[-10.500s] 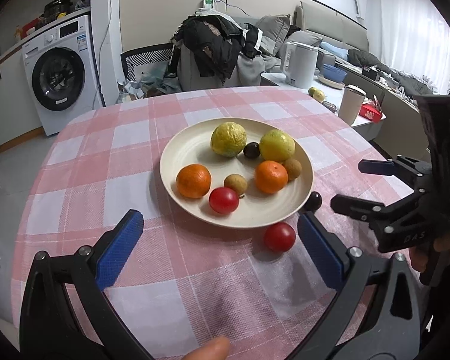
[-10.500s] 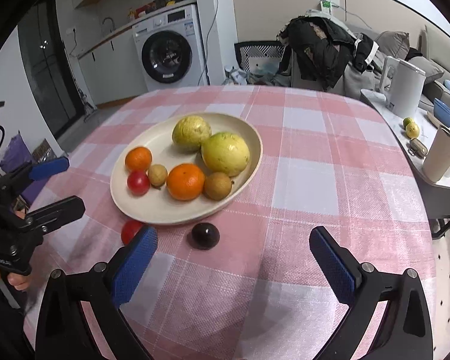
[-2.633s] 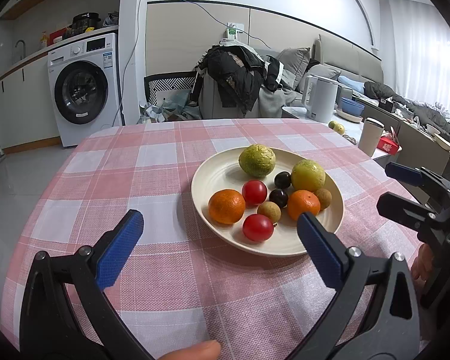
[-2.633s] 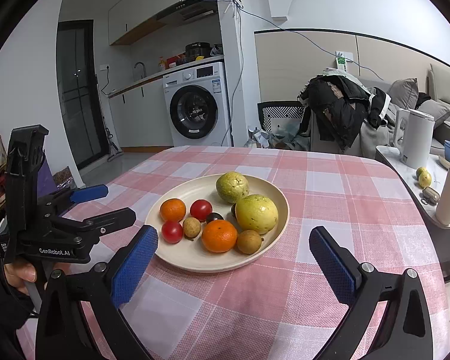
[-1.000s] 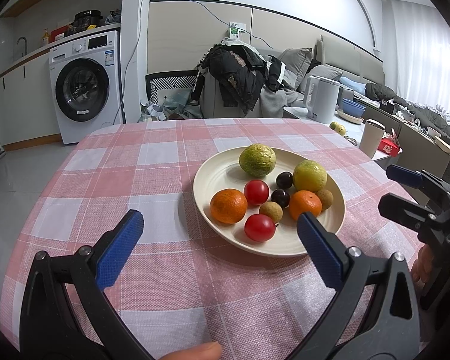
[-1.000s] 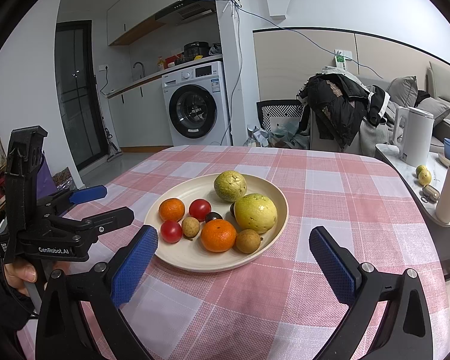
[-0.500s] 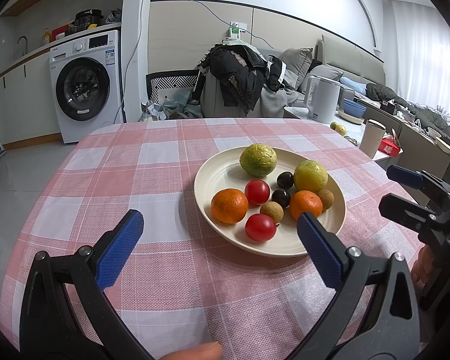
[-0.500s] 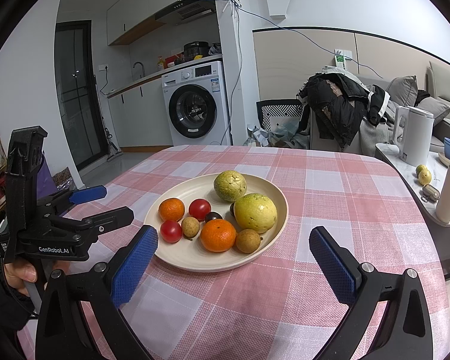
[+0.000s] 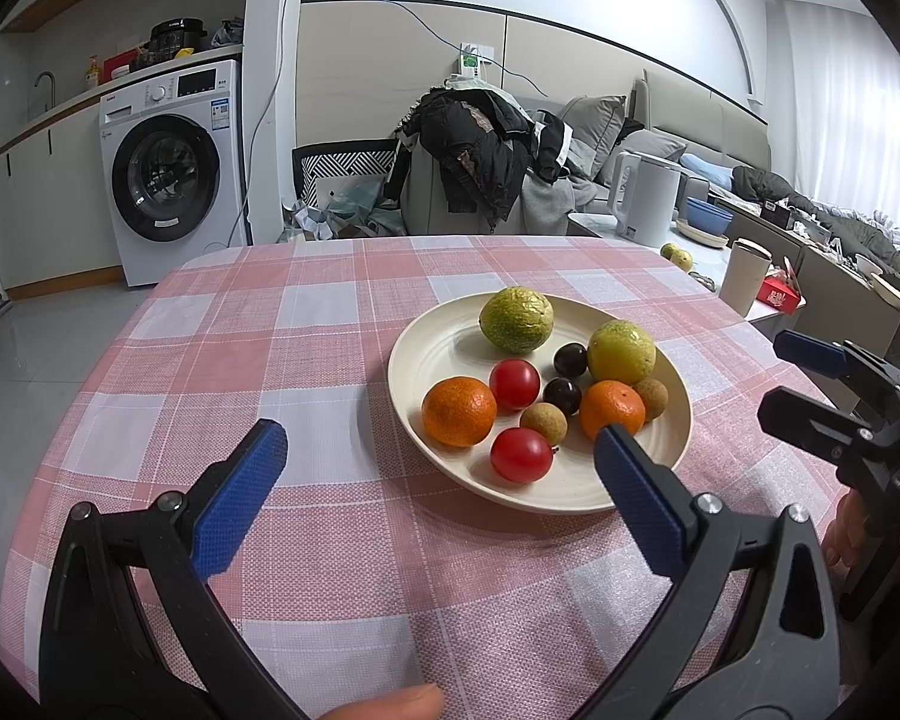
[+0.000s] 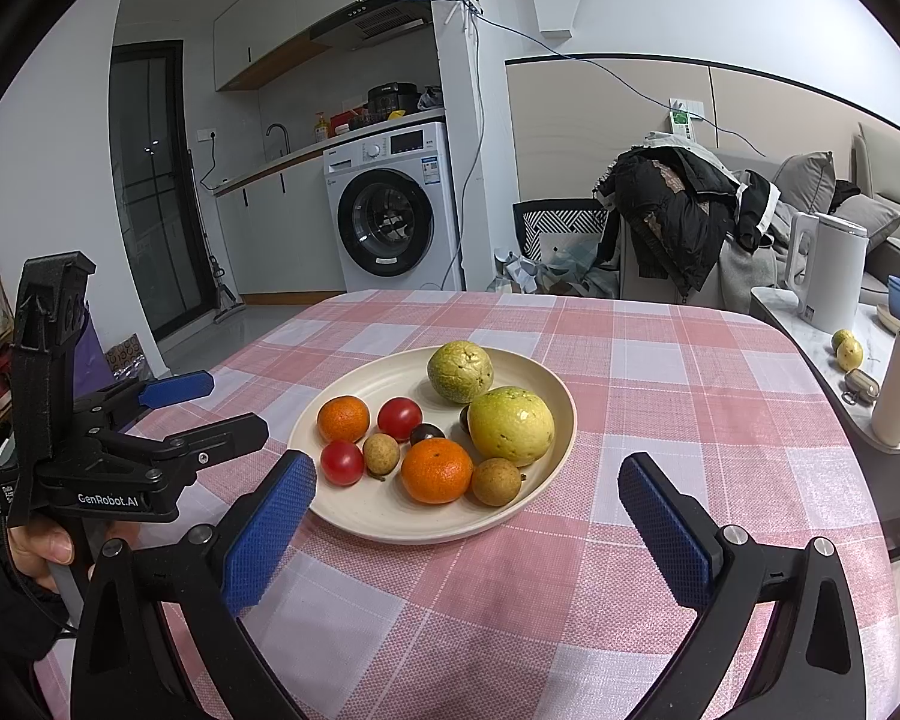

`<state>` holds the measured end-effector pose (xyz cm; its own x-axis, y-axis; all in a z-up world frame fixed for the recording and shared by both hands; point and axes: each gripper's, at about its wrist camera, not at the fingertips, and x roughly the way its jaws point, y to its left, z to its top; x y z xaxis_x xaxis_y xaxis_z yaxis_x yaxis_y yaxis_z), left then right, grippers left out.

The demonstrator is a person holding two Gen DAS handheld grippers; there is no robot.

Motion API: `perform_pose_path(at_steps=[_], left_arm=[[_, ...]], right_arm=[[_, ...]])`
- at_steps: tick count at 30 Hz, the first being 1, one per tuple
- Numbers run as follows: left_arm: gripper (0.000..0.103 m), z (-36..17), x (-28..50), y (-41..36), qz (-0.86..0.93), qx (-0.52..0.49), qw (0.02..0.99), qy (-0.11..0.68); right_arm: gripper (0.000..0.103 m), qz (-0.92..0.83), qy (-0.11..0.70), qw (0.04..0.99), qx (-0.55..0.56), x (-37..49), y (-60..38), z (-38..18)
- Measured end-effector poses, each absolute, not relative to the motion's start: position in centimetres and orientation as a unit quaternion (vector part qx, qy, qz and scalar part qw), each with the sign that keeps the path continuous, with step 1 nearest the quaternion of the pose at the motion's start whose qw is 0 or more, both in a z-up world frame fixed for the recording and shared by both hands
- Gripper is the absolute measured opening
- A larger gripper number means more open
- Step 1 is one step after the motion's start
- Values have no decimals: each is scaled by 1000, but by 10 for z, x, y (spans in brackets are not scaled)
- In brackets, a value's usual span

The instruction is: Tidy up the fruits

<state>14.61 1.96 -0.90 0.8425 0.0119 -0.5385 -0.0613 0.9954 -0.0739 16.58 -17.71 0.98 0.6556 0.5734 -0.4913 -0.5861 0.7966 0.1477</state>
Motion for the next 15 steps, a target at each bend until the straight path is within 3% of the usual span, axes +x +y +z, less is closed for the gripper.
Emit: perform_pose_path(at_steps=[15], left_arm=[[102,-10,147,21,22,-46,958,281]], right_arm=[[103,320,266,909,-12,166,-177,9]])
